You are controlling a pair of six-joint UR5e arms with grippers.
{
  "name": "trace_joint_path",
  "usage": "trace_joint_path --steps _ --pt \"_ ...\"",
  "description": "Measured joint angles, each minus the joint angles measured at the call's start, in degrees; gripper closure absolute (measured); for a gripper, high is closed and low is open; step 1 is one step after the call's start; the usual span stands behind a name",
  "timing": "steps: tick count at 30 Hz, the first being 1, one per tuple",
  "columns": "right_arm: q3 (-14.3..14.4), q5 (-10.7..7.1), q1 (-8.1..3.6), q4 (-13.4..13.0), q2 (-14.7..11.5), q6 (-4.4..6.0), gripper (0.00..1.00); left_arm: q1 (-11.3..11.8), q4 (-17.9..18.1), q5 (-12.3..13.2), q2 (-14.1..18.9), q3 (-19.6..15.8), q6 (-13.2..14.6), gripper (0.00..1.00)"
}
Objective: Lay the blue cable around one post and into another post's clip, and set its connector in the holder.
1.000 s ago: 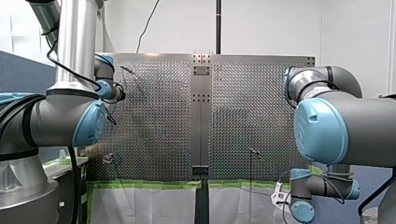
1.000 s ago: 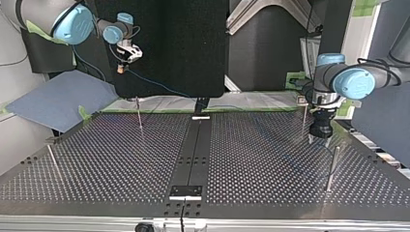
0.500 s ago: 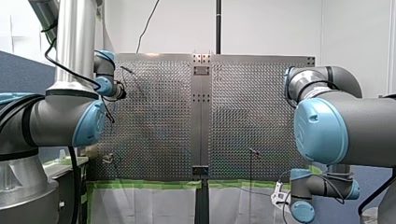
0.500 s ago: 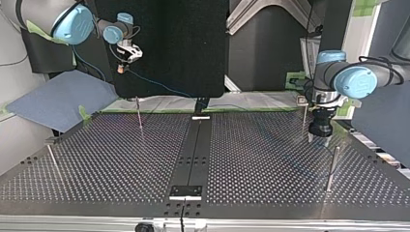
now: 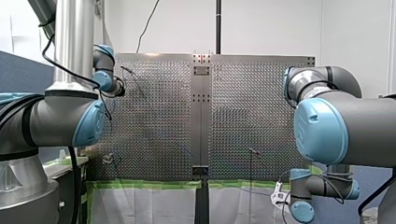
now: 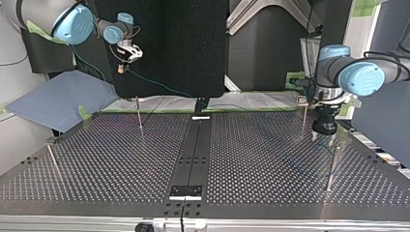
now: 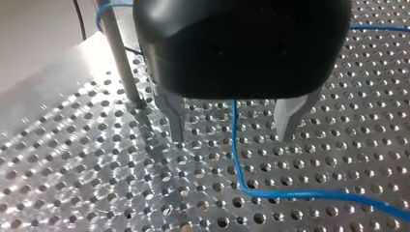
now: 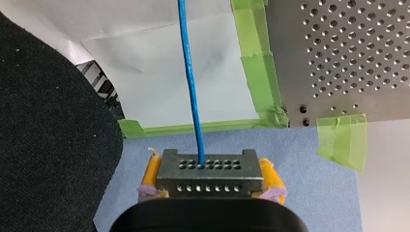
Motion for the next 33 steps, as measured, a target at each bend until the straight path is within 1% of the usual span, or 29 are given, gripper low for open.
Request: trace_joint_path --steps 5,12,13,15,18,19,21,24,28,33 --pt "0.0 -0.02 0.18 0.08 0.0 0.01 1.0 0.32 -2.18 -0.4 2.69 -2.3 2.01 0.09" --pt "0.0 -0.06 0.53 0.22 0.0 0.01 1.0 0.86 -4.04 0.33 6.13 -5.69 2.5 0.09" --pt "0.0 -0.07 0.59 0.24 0.0 0.01 1.0 0.91 -4.47 0.47 6.6 -6.05 2.59 0.11" --pt "0.0 -0.08 0.74 0.26 0.0 0.01 1.0 0.91 -5.46 1.06 7.68 -6.21 3.09 0.11" --pt "0.0 -0.08 0.92 0.31 0.0 0.01 1.0 0.81 -6.99 2.34 9.24 -5.33 4.33 0.11" --pt "0.0 -0.09 0.97 0.32 0.0 0.01 1.0 0.79 -7.45 2.78 9.71 -4.95 4.76 0.13" --pt "0.0 -0.09 1.07 0.33 0.0 0.03 1.0 0.79 -8.59 3.86 10.84 -3.92 5.83 0.13" --pt "0.0 -0.13 1.17 0.34 0.0 0.1 1.0 0.99 -10.21 4.49 12.45 -2.34 7.42 0.13" --pt "-0.03 -0.16 1.23 0.45 0.0 0.21 1.0 1.17 -12.16 3.42 14.41 -0.4 9.37 0.13" --pt "-0.12 -0.25 1.26 0.66 -0.01 0.27 1.0 1.42 -14.97 0.76 17.22 2.4 12.19 0.13"
